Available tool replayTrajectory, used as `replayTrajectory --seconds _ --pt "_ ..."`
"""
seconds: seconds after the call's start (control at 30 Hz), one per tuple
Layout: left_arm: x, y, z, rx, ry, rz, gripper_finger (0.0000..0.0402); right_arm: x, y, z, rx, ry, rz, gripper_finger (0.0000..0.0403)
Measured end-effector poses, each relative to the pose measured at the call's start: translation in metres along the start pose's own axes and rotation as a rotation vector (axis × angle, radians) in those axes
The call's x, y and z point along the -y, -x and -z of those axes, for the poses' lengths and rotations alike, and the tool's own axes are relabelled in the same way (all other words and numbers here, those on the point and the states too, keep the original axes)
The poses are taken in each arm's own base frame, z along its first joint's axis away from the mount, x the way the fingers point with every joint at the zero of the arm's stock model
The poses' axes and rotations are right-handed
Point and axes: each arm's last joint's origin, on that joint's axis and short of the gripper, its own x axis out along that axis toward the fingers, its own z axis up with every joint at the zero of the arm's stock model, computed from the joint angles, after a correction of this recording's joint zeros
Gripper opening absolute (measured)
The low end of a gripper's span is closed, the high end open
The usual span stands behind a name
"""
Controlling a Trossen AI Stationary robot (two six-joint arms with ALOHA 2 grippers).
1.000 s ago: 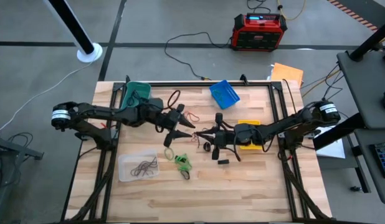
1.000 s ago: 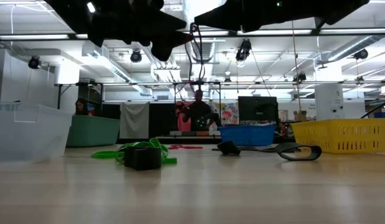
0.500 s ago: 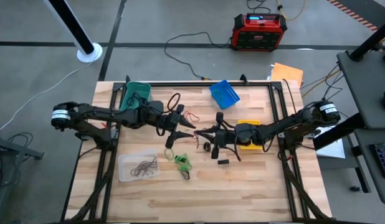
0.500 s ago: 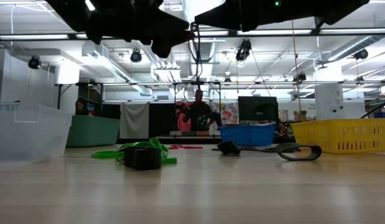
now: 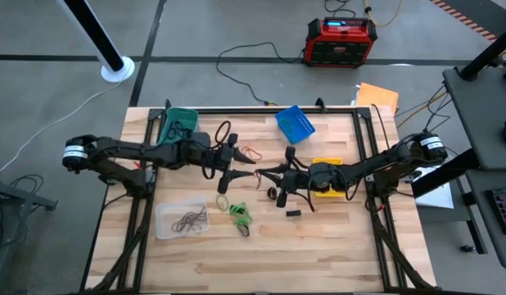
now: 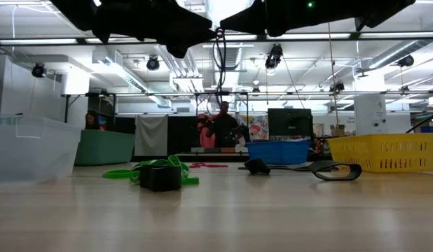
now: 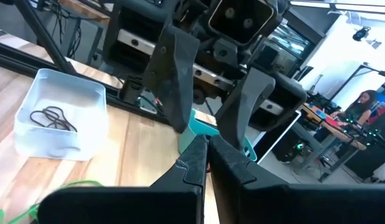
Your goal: Sort rubber bands into baskets
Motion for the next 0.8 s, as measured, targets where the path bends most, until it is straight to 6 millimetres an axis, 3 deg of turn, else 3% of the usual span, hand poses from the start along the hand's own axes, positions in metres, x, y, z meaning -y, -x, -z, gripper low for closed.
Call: replayTrajectory --seconds 0.53,0.8 --pt "0.009 -0.011 0.003 0.027 -0.052 -0.020 0.0149 0.000 0.000 0.000 -0.004 0.002 -0.001 0.0009" --pt "0.011 -0.012 0.002 0.025 -0.071 -0.058 0.0092 0.000 0.000 0.001 -0.005 0.003 -0.002 0.0009"
